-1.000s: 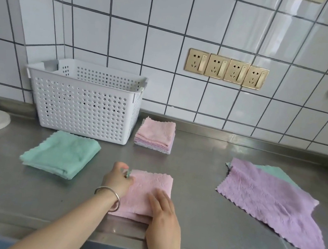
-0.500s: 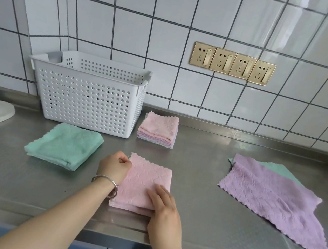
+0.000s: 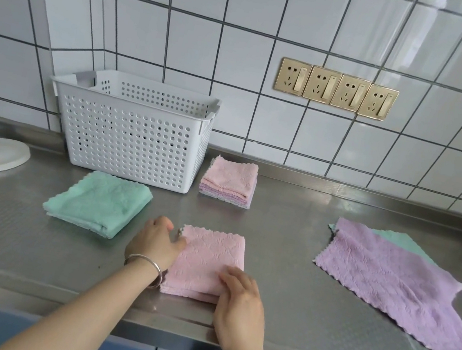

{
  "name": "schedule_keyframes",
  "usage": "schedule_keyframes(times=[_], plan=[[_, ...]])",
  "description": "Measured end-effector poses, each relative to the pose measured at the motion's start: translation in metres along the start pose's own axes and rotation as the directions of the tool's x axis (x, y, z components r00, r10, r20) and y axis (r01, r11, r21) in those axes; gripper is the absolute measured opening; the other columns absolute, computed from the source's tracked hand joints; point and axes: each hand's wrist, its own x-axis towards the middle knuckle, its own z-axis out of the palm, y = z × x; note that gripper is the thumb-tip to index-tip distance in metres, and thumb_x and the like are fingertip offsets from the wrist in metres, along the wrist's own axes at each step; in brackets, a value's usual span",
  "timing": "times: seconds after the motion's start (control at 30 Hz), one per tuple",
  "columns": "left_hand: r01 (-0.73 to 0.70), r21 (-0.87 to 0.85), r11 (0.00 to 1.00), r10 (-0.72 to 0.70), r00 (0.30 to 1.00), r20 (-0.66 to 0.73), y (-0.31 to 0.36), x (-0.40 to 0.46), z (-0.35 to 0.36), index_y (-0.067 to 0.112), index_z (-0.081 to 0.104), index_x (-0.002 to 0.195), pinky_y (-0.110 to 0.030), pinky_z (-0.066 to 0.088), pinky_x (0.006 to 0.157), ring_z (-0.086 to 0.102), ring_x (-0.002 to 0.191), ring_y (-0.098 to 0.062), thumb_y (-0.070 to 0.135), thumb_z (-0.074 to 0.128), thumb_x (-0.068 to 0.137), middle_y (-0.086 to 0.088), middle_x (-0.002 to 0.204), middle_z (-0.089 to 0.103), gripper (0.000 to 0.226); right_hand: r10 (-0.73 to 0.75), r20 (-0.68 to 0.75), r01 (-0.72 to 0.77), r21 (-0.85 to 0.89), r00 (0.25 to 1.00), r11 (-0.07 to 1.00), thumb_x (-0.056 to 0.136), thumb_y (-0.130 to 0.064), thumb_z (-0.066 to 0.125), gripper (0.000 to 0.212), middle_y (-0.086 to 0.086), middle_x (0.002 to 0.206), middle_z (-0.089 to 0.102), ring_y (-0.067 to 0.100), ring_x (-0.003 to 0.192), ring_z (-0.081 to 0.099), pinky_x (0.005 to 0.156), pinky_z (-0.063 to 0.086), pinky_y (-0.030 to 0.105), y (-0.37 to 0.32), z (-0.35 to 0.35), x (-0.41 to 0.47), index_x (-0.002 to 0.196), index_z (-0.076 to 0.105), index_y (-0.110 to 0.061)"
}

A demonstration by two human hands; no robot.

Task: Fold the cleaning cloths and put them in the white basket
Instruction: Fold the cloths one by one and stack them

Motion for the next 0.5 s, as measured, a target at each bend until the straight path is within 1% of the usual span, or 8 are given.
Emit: schedule_keyframes(times=[0.03, 0.1, 0.17, 0.23, 0.3, 0.4, 0.47, 0.5], plan=[[0.007, 0.076, 0.997, -0.007, 1.0, 0.004, -0.002, -0.004, -0.002, 0.023, 0.055, 0.108, -0.034, 0.046, 0.087, 0.052, 0.112, -0.026, 0.052, 0.056, 0.077, -0.002, 0.117, 0.053, 0.042, 0.093, 0.029, -0.094, 0.057, 0.995, 0.994, 0.075, -0.022, 0.026, 0.053, 0.001, 0.108, 0.068, 0.024, 0.102, 0.06, 0.085, 0.041, 0.019, 0.0, -0.003, 0.003, 0.103, 0.07, -0.014], [-0.014, 0.204, 0.979, 0.004, 0.999, 0.047, -0.002, -0.011, -0.004, 0.022, 0.06, 0.108, -0.034, 0.044, 0.091, 0.043, 0.116, -0.026, 0.06, 0.054, 0.073, -0.004, 0.119, 0.046, 0.052, 0.275, 0.073, -0.28, 0.078, 0.959, 0.957, 0.087, -0.022, 0.035, 0.039, 0.007, 0.11, 0.064, 0.028, 0.104, 0.052, 0.089, 0.039, 0.029, 0.001, -0.012, 0.015, 0.11, 0.065, -0.012], [-0.049, 0.278, 0.959, 0.02, 0.994, 0.109, 0.0, -0.018, -0.001, 0.021, 0.064, 0.107, -0.034, 0.045, 0.093, 0.038, 0.115, -0.027, 0.064, 0.051, 0.07, -0.004, 0.119, 0.045, 0.058, 0.434, 0.186, -0.459, 0.125, 0.882, 0.88, 0.095, -0.024, 0.04, 0.026, 0.011, 0.108, 0.062, 0.029, 0.097, 0.049, 0.082, 0.037, 0.033, 0.003, -0.022, 0.032, 0.097, 0.064, -0.013], [-0.049, 0.286, 0.957, 0.009, 0.99, 0.142, 0.001, -0.022, 0.002, 0.017, 0.065, 0.107, -0.035, 0.045, 0.093, 0.037, 0.115, -0.027, 0.063, 0.05, 0.072, -0.004, 0.12, 0.045, 0.06, 0.515, 0.332, -0.584, 0.156, 0.79, 0.796, 0.097, -0.031, 0.037, 0.028, 0.01, 0.096, 0.061, 0.025, 0.08, 0.048, 0.07, 0.034, 0.028, 0.004, -0.029, 0.048, 0.079, 0.054, -0.018], [-0.055, 0.277, 0.959, 0.012, 0.988, 0.155, 0.003, -0.024, 0.003, 0.013, 0.065, 0.107, -0.035, 0.044, 0.094, 0.038, 0.116, -0.028, 0.057, 0.049, 0.077, -0.006, 0.121, 0.047, 0.056, 0.579, 0.384, -0.656, 0.098, 0.719, 0.748, 0.091, -0.031, 0.043, 0.019, 0.005, 0.084, 0.057, 0.021, 0.063, 0.048, 0.058, 0.037, 0.025, 0.005, -0.031, 0.058, 0.08, 0.05, -0.017], [-0.091, 0.234, 0.968, 0.05, 0.983, 0.175, 0.007, -0.03, -0.001, 0.011, 0.062, 0.103, -0.035, 0.043, 0.09, 0.046, 0.115, -0.03, 0.042, 0.048, 0.083, -0.009, 0.12, 0.054, 0.039, 0.602, 0.454, -0.661, -0.036, 0.657, 0.749, 0.081, -0.022, 0.047, 0.005, 0.003, 0.077, 0.05, 0.017, 0.053, 0.04, 0.046, 0.031, 0.022, 0.001, -0.032, 0.067, 0.082, 0.047, -0.017], [-0.094, 0.128, 0.987, 0.071, 0.982, 0.173, 0.006, -0.032, -0.008, 0.014, 0.056, 0.091, -0.032, 0.042, 0.077, 0.054, 0.106, -0.032, 0.031, 0.046, 0.085, -0.01, 0.113, 0.06, 0.02, 0.582, 0.518, -0.658, -0.047, 0.627, 0.751, 0.08, -0.017, 0.047, 0.01, 0.004, 0.063, 0.046, 0.02, 0.049, 0.036, 0.046, 0.03, 0.021, -0.001, -0.031, 0.07, 0.076, 0.052, -0.01], [-0.091, 0.068, 0.993, 0.079, 0.984, 0.159, 0.004, -0.033, -0.013, 0.016, 0.049, 0.085, -0.032, 0.039, 0.07, 0.056, 0.101, -0.033, 0.028, 0.045, 0.086, -0.011, 0.108, 0.061, 0.012, 0.574, 0.548, -0.669, -0.035, 0.608, 0.742, 0.079, -0.016, 0.048, 0.013, 0.003, 0.063, 0.05, 0.021, 0.05, 0.042, 0.047, 0.034, 0.021, -0.005, -0.031, 0.071, 0.078, 0.056, -0.007]])
